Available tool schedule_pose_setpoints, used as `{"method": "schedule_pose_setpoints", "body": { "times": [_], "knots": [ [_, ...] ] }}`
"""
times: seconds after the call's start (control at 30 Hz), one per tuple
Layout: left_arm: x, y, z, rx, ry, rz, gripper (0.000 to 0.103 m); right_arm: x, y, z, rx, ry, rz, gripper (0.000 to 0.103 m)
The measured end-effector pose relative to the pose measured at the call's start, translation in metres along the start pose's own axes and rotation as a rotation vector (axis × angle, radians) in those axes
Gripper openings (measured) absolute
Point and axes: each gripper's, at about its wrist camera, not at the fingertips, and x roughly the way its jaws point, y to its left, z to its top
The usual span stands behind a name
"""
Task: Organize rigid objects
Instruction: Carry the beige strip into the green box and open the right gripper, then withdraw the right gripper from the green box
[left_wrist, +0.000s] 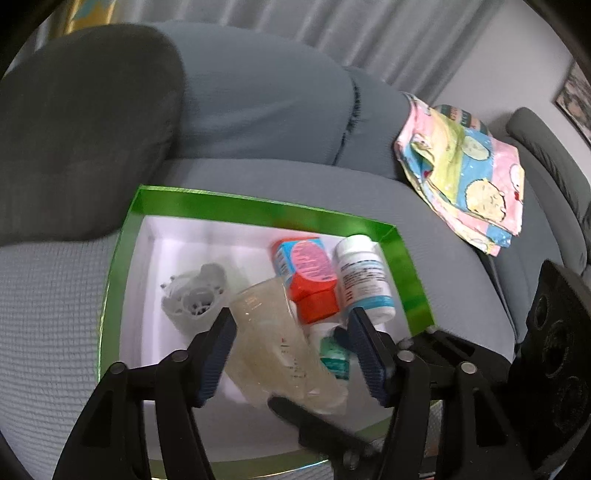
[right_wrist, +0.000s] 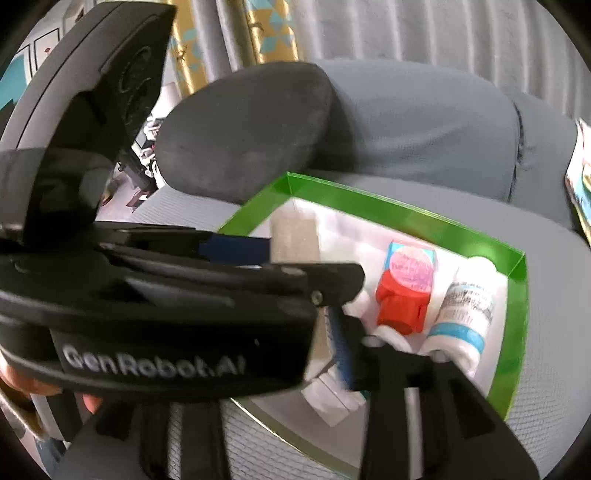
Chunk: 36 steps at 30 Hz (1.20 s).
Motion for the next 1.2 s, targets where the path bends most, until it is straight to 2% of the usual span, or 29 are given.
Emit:
{"method": "schedule_pose_setpoints", "body": {
  "times": [0.03,0.07,0.13,0.2,0.23,0.37,0.43,0.5,0.77,1.2],
  "knots": [
    [-0.001,0.002,0.000,-0.004,-0.002,-0.002,0.076,0.002,-0.002,0.000,0.006,0.006,-0.012,0.070],
    [-0.004,0.003,-0.001,-0.002,-0.010,0.008,0.083,0.001,-0.006,-0.004,0.030,0.003,-0.033,0.071],
    [-0.011,0.004,-0.002,0.004,-0.024,0.045,0.088,-0.001,-0.008,-0.006,0.042,0.001,-0.032,0.070],
    [-0.019,0.005,-0.005,0.003,-0.035,0.078,0.098,-0.007,-0.012,-0.009,0.065,-0.004,-0.042,0.074],
    [-0.023,0.006,-0.006,0.005,-0.046,0.092,0.099,-0.011,-0.014,-0.012,0.079,-0.008,-0.046,0.075],
    [-0.042,0.006,-0.019,0.029,-0.088,0.176,0.100,-0.027,-0.022,-0.020,0.109,-0.023,-0.064,0.086],
    [-0.050,0.006,-0.028,0.044,-0.104,0.221,0.100,-0.036,-0.024,-0.026,0.121,-0.029,-0.086,0.087],
    [-0.059,0.006,-0.039,0.050,-0.120,0.258,0.100,-0.044,-0.023,-0.034,0.140,-0.009,-0.119,0.097],
    [-0.095,0.001,-0.077,0.082,-0.177,0.318,0.100,-0.072,-0.012,-0.055,0.164,-0.029,-0.150,0.100],
    [-0.149,-0.008,-0.136,0.148,-0.242,0.395,0.100,-0.115,0.034,-0.073,0.150,-0.075,-0.113,0.102]
  ]
}}
